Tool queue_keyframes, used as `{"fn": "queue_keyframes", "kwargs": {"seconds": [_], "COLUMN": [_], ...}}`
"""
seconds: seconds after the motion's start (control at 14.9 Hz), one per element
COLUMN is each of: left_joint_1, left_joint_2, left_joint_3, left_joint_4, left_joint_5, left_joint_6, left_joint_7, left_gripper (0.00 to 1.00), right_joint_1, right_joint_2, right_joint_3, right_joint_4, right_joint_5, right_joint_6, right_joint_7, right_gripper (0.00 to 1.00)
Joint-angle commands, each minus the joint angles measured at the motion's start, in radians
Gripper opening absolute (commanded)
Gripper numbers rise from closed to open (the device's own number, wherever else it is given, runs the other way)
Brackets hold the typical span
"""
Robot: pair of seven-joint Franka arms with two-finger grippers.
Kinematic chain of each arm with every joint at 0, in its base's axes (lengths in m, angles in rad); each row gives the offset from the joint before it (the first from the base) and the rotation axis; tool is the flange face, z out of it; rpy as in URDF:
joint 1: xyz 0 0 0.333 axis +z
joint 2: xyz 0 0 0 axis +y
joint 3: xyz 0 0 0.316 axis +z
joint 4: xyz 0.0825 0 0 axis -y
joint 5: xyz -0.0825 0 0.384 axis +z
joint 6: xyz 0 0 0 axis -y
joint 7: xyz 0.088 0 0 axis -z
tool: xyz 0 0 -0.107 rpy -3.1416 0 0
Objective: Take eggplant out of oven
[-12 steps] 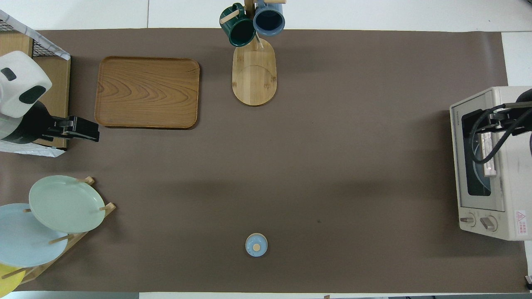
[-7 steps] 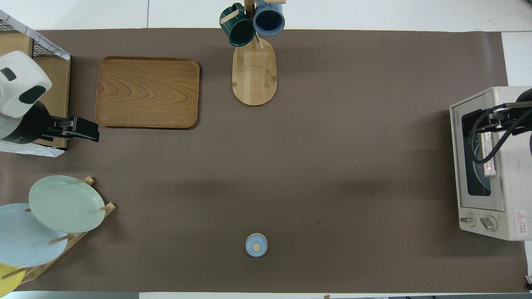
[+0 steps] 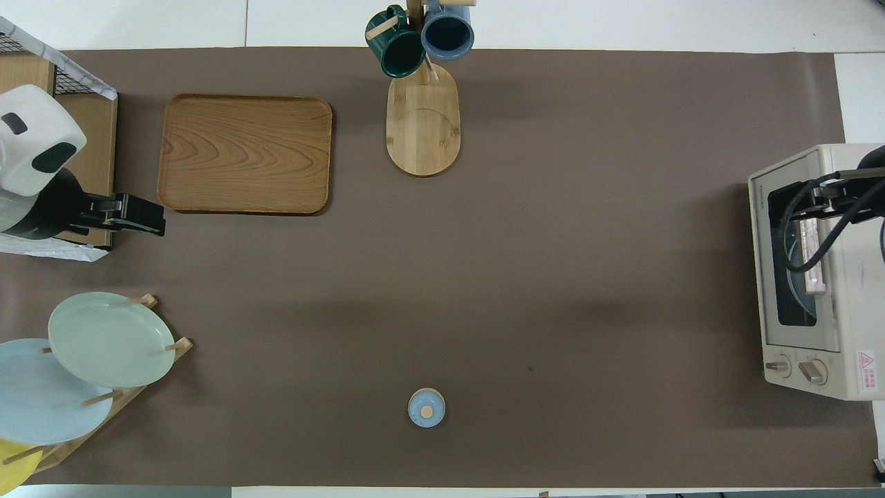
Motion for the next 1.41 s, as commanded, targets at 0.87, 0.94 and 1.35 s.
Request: {"fn": "queue_keyframes", "kwargs": {"seconds": [0.87,0.94,1.35], "left_joint_1": [0.014,0.014,0.014], "left_joint_2": [-0.007,-0.007,-0.007], "left_joint_3": [-0.007,-0.007,-0.007], "left_joint_4": [0.001,0.001,0.001], "left_joint_5": [-0.012,-0.012,-0.012], "left_joint_6": [0.003,0.003,0.003], "left_joint_7": [0.006,0.006,0.006], "left_gripper": [1.0,1.0,1.0], "right_joint_1": [-0.098,-0.107,-0.157], "right_joint_2": [-0.048,-0.048,-0.051], "right_joint_3": [0.001,0.0,0.001], "right_joint_4": [-0.297,-0.31,-0.369], "right_joint_5": [-0.117,-0.121,-0.121], "right_joint_6": [0.254,0.272,0.343], "right_joint_7": [-0.044,-0.052,-0.103], "right_gripper": [0.0,0.0,0.0]}}
